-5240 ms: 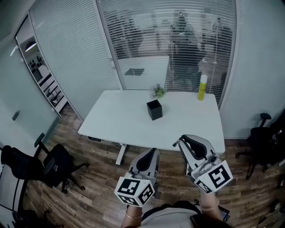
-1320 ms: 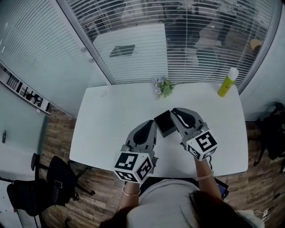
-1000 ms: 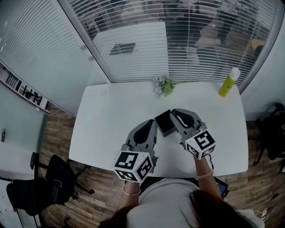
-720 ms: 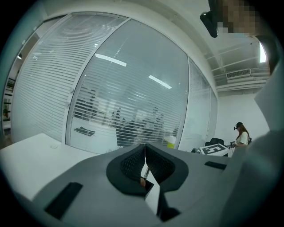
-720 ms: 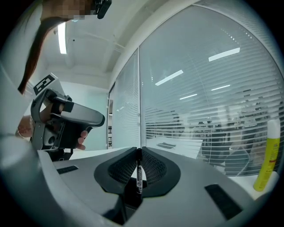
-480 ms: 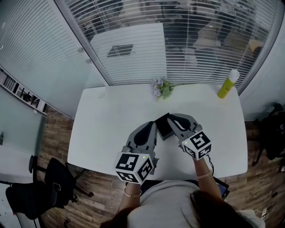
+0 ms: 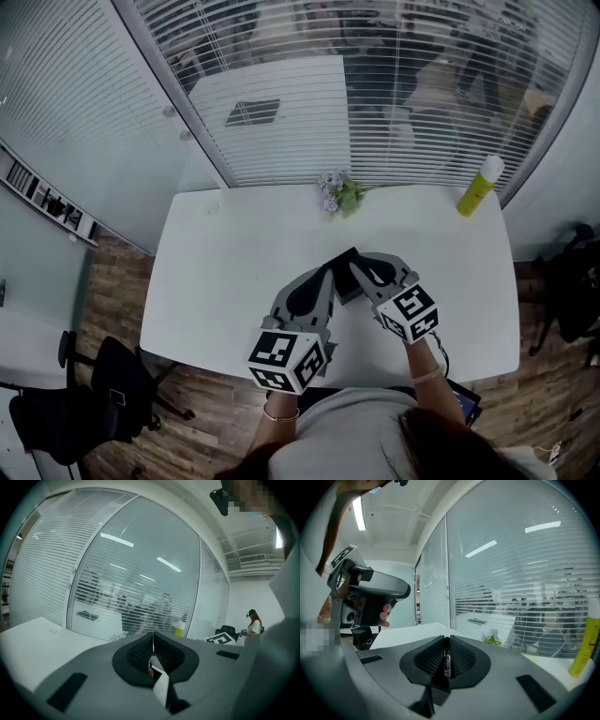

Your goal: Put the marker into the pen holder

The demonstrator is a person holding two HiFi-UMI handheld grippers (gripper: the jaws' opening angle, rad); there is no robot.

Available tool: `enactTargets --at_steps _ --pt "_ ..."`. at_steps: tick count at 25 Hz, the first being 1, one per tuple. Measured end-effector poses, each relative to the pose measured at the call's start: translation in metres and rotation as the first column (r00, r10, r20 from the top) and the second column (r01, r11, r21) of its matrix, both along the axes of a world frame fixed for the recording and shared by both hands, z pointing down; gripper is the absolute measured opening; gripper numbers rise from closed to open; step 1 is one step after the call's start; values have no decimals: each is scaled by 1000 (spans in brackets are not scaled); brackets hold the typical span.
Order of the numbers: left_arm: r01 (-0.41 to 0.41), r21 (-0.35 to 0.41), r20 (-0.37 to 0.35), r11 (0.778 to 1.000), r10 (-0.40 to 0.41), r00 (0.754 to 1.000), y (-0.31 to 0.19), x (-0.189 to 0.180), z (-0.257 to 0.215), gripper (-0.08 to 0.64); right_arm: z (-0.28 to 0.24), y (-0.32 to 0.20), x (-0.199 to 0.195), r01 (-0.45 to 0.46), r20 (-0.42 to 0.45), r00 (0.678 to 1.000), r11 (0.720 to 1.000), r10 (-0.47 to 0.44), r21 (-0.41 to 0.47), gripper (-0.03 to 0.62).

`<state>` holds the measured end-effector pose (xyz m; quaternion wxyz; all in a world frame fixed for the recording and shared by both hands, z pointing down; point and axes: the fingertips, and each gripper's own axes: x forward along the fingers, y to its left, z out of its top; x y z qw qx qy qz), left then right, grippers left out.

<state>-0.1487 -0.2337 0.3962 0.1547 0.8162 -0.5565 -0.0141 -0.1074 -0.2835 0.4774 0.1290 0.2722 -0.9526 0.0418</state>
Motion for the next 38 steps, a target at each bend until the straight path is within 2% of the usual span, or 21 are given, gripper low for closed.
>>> enactTargets --at_steps 19,38 --pt "6 -27 -13 1000 -6 1000 -2 -4 10 23 34 1 -12 18 -141 990 998 -26 -63 58" --pt "-15 -33 -17 999 14 1000 -1 6 13 23 42 1 -4 -3 -172 985 997 -11 -81 58"
